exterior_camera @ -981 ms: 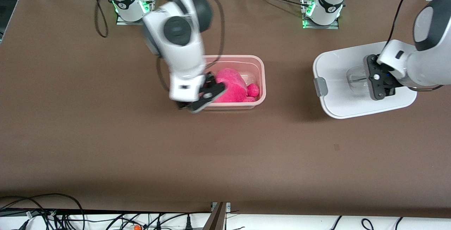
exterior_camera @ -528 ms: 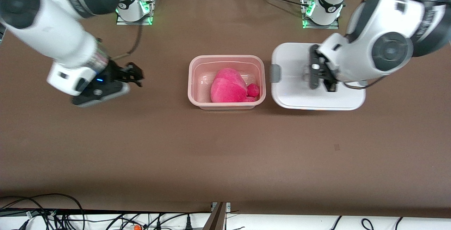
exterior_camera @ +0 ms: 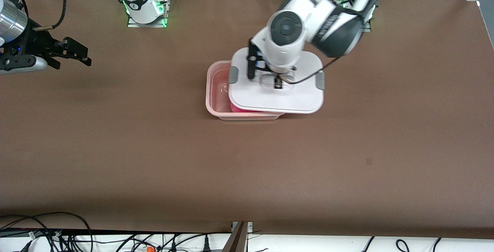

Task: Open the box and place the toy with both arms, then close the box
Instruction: 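Withdraw the right gripper while the left gripper carries the lid over the box, then lower the lid onto the box with the left gripper and press it shut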

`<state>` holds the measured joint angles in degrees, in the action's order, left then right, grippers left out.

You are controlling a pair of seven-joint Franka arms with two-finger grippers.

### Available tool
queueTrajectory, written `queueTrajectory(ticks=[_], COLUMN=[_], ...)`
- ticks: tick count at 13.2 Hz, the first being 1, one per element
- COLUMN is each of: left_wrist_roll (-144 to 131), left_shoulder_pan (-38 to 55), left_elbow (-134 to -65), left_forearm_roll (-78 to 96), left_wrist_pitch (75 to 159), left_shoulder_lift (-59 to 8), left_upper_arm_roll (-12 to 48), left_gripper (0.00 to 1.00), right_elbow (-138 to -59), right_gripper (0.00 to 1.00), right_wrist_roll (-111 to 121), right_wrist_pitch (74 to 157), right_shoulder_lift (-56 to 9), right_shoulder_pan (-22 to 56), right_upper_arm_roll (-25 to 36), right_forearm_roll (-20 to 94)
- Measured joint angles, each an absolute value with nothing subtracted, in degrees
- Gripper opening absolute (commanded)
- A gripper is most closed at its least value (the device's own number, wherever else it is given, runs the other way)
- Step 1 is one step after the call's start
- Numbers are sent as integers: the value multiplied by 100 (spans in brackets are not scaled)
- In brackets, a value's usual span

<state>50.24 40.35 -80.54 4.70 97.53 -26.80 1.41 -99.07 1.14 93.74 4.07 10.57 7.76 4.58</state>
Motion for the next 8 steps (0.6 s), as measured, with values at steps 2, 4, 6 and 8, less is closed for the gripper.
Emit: queueTrajectory(ticks=[2, 4, 6, 8], left_wrist_roll=[4605, 4290, 4147, 4135], left_shoulder_pan=[4400, 4593, 4626, 4625], left_elbow=[-8054, -8051, -8049, -8043], left_forearm_roll=[470, 419, 348, 337], left_wrist_pitch=[10162, 10464, 10644, 10748], left_shoulder_lift=[-2933, -3139, -3241, -3269], left_upper_arm_roll=[127, 104, 93, 47], left_gripper=[0, 0, 0, 0], right_elbow=[-9954, -9965, -9966, -9965], right_gripper=[100, 100, 100, 100], right_wrist_roll=[112, 111, 111, 111], right_wrist_pitch=[9400, 9418, 9420, 9426], right_shoulder_lift=[422, 422, 422, 422], right_shoulder_pan=[1051, 1051, 1050, 1046], right_upper_arm_roll=[731, 709, 708, 708], right_forearm_roll=[454, 453, 452, 448])
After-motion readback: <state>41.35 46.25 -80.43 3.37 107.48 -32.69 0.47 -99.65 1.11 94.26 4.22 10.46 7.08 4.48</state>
